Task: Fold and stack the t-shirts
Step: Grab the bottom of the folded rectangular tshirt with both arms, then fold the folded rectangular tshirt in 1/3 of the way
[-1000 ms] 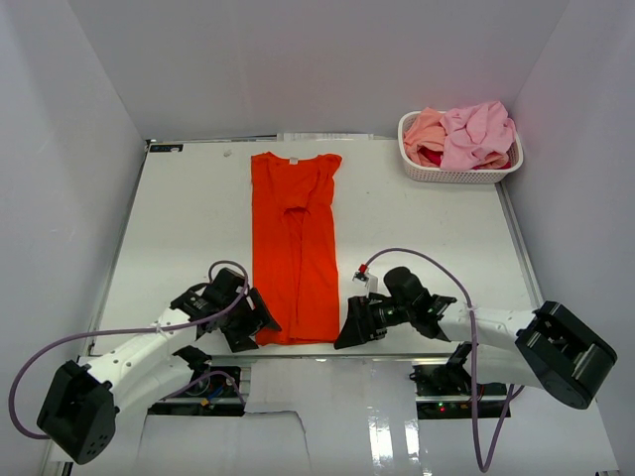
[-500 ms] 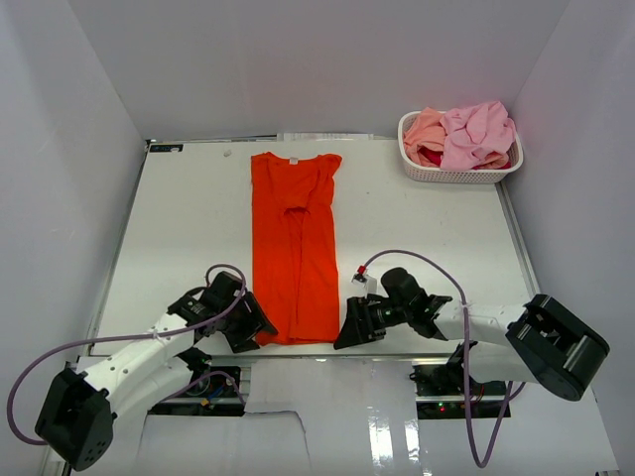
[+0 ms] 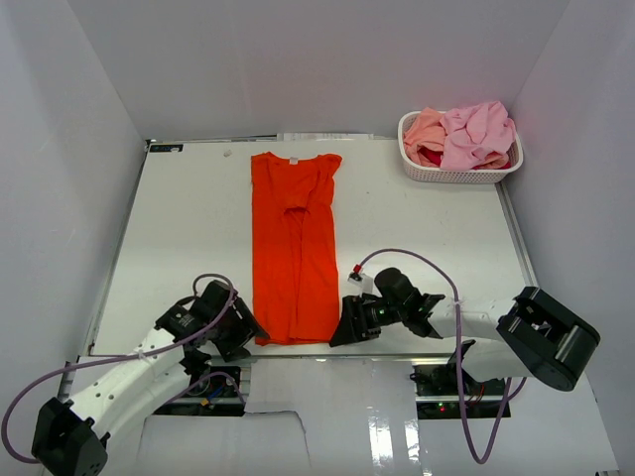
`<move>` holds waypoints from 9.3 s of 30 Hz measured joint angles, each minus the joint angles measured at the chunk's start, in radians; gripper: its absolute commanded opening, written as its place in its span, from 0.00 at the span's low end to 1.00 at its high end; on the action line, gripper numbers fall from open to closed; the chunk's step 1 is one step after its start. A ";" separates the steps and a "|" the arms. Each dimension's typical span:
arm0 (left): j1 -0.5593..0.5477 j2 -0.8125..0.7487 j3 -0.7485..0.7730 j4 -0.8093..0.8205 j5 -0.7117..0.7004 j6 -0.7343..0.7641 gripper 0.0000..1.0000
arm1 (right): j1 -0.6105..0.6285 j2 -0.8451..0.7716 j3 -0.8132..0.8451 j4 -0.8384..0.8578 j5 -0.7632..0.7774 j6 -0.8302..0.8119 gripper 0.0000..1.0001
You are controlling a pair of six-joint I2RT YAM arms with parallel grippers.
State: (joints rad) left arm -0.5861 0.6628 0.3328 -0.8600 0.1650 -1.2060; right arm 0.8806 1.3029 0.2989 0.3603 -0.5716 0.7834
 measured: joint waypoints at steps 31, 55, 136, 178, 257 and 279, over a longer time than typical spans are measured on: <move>0.342 -0.145 -0.196 0.364 0.305 0.107 0.81 | 0.003 -0.106 -0.112 0.136 0.117 0.214 0.75; 0.347 -0.103 -0.091 0.001 0.337 0.159 0.75 | 0.032 -0.038 -0.112 0.166 0.114 0.277 0.63; 0.347 -0.062 -0.161 0.158 0.318 0.137 0.18 | 0.036 0.127 -0.051 0.212 0.177 0.308 0.08; 0.347 -0.049 -0.061 0.148 0.314 0.116 0.00 | -0.005 0.014 0.101 -0.030 0.165 0.193 0.08; 0.513 0.806 0.605 0.414 0.317 0.297 0.00 | -0.370 0.444 0.763 -0.356 -0.091 -0.126 0.08; 0.531 0.944 0.740 0.423 0.319 0.329 0.00 | -0.420 0.552 0.931 -0.442 -0.096 -0.168 0.08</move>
State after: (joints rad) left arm -0.0551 1.6066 1.0729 -0.4374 0.4843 -0.8768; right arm 0.4603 1.8545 1.2297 -0.0814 -0.6678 0.6151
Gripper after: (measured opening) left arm 0.084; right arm 0.085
